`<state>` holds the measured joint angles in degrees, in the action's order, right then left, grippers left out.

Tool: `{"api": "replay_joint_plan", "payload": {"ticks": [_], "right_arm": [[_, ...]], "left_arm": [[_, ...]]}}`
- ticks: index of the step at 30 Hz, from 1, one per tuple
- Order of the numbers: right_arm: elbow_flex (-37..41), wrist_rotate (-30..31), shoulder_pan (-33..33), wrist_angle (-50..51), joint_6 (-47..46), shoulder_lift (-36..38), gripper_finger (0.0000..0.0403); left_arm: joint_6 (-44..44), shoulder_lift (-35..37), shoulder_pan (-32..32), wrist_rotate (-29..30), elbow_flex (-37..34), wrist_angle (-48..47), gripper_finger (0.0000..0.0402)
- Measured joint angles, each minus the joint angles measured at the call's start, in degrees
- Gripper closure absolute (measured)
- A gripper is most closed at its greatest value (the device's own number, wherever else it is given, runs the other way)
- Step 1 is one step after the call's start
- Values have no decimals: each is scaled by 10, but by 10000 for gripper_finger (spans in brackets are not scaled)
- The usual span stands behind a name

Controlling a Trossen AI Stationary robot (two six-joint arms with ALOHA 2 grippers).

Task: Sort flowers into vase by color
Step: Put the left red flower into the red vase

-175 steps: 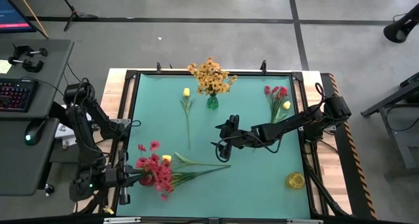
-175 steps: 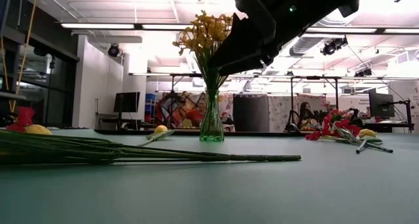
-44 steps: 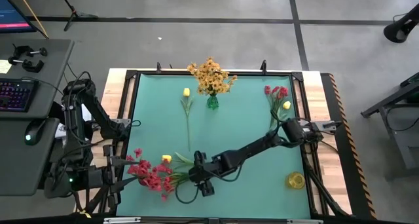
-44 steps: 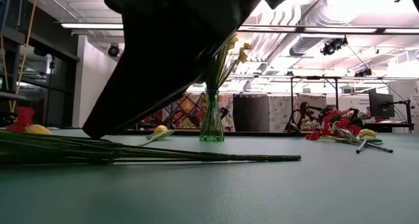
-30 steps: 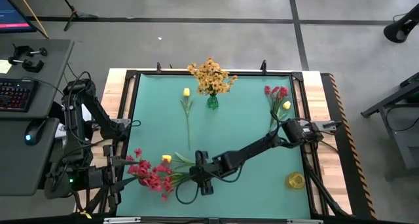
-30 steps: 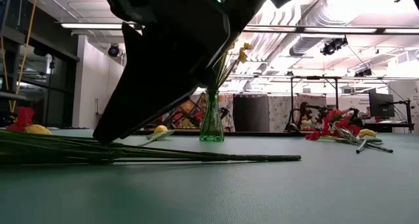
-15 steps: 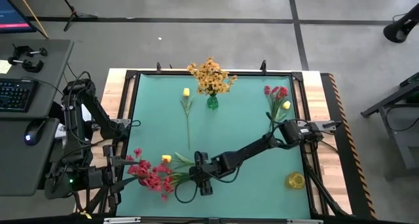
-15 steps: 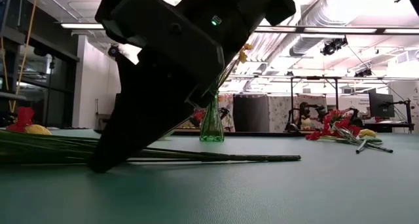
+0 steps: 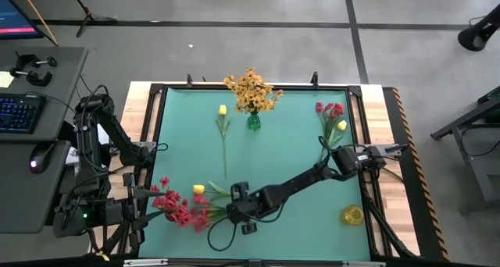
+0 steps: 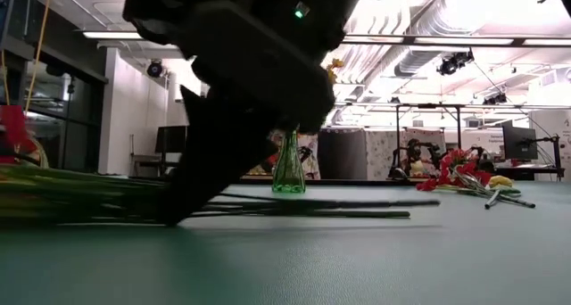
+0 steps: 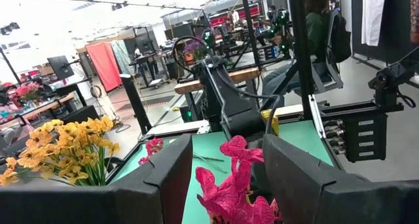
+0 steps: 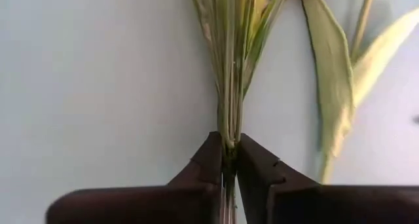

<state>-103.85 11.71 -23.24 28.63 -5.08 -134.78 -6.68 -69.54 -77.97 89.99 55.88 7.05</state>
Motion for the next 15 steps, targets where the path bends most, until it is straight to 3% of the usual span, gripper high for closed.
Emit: {"api": "replay_joint_plan", "payload": {"ticks": [7, 15], "right_arm": [[-57, 28, -8, 157, 6, -1, 398], [-63, 56, -8, 245, -10, 13, 400]], "left_arm": [[-10, 0, 0, 0, 0, 0, 227], [-15, 0, 5, 0, 0, 1, 227]]}}
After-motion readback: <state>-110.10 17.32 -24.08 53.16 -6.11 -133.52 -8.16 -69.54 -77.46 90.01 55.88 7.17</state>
